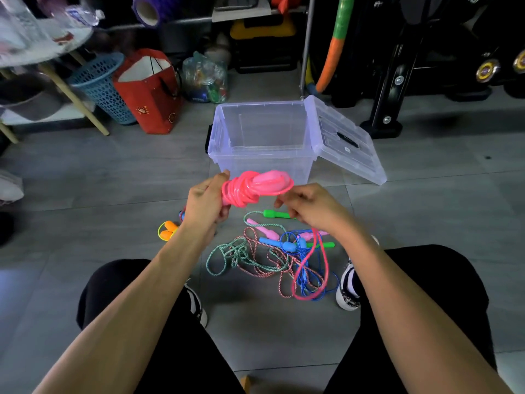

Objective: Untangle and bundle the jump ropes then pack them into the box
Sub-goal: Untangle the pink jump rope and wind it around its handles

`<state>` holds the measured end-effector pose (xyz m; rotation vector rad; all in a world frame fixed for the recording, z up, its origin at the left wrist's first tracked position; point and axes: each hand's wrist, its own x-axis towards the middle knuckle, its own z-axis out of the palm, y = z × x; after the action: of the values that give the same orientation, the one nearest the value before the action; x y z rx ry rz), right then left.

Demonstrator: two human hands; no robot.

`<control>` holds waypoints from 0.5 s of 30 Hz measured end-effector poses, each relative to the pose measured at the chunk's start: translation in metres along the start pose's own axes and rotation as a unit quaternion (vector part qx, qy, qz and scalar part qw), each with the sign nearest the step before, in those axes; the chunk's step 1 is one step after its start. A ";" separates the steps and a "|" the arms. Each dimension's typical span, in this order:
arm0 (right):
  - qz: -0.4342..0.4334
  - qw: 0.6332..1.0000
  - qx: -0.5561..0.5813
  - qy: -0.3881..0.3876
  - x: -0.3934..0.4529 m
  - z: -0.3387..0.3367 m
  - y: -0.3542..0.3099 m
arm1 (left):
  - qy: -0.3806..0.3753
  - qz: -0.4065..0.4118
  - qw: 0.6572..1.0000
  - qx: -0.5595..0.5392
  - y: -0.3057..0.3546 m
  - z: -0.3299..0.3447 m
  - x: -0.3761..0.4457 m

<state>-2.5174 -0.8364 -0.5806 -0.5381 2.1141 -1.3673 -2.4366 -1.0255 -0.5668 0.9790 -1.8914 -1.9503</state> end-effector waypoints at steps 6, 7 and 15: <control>-0.029 0.977 -0.204 -0.048 -0.009 0.018 -0.002 | 0.111 -0.059 0.992 0.012 -0.008 0.000 0.005; -0.034 0.970 -0.235 -0.053 -0.011 0.018 -0.002 | 0.127 -0.051 0.990 0.029 -0.008 -0.001 0.007; -0.053 0.955 -0.292 -0.007 -0.031 -0.016 -0.020 | 0.125 0.156 0.932 0.303 -0.014 -0.005 0.014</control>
<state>-2.5040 -0.8146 -0.5497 -0.8981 2.5024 -0.7598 -2.4399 -1.0361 -0.5840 0.9319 -2.3607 -1.0202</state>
